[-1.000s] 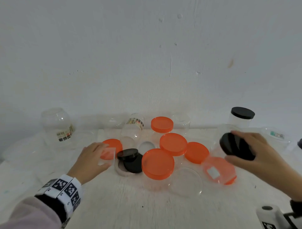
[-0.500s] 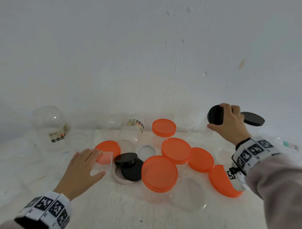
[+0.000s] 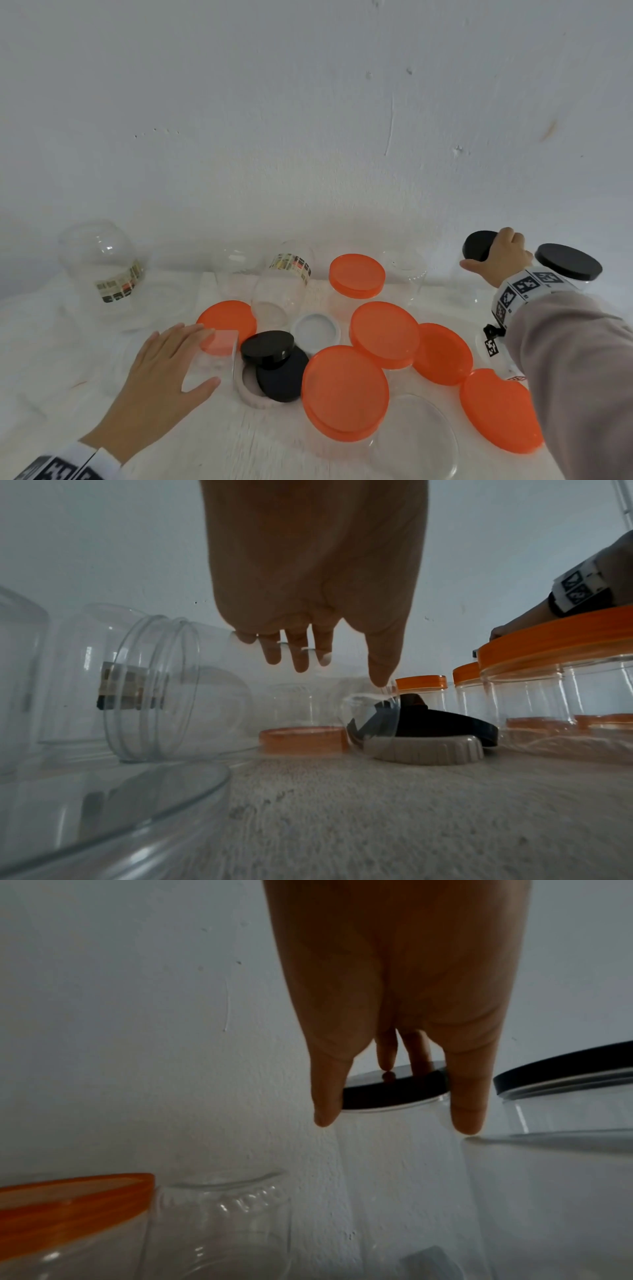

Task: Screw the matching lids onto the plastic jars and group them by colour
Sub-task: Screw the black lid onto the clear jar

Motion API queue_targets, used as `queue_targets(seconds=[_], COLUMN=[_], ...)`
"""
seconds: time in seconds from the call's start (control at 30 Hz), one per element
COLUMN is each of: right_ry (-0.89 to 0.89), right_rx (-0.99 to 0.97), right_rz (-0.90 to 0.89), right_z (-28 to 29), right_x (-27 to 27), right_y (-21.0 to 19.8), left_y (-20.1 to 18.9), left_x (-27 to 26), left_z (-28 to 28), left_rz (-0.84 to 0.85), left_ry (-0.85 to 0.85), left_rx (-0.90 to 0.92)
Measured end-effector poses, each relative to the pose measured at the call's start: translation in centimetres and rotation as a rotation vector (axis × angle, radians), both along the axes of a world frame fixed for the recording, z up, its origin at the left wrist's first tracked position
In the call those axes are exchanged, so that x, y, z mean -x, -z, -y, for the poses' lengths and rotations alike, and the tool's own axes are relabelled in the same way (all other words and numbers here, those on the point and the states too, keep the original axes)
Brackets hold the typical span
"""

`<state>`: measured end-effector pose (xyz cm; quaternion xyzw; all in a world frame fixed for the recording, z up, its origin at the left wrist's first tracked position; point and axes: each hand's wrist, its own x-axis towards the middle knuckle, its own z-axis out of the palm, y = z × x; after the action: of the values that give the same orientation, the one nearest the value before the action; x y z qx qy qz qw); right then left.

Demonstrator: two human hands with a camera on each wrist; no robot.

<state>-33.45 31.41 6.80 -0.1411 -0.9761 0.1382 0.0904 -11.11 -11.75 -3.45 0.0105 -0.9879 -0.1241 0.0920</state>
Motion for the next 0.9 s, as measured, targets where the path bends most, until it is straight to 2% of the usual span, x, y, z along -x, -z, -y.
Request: queue_targets(seconds=[0.17, 0.3, 0.43, 0.5, 0.57, 0.67, 0.77, 0.9], right_ry=[0.025, -0.002, 0.06, -0.02, -0.21, -0.445, -0.49, -0.438], right_rx=[-0.148, -0.166, -0.27, -0.317, -0.307, -0.204, -0.236, -0.219], right_rz=[0.053, 0.092, 0.099, 0.03, 0.035, 0.234, 0.386, 0.419], right_z=[-0.2, 0.4, 2.4, 3.6, 5.0, 6.9, 8.0, 7.8], right_x=[0.8, 1.4, 1.1, 1.1, 1.4, 1.8, 2.1, 2.8], right_y=[-0.7, -1.1, -1.0, -1.0, -0.5, 1.0, 2.3, 2.9], left_y=[-0.1, -0.3, -0.2, -0.3, -0.3, -0.5, -0.7, -0.6], left_x=[0.1, 0.1, 0.1, 0.1, 0.0, -0.1, -0.2, -0.3], left_z=[-0.2, -0.3, -0.3, -0.3, -0.2, -0.2, -0.3, -0.6], left_rz=[-0.007, -0.02, 0.012, 0.034, 0.032, 0.07, 0.06, 0.001], left_ry=[0.001, -0.001, -0.011, -0.017, -0.01, 0.0, -0.003, 0.023], left_rx=[0.025, 0.057, 0.043, 0.011, 0.003, -0.036, -0.06, -0.06])
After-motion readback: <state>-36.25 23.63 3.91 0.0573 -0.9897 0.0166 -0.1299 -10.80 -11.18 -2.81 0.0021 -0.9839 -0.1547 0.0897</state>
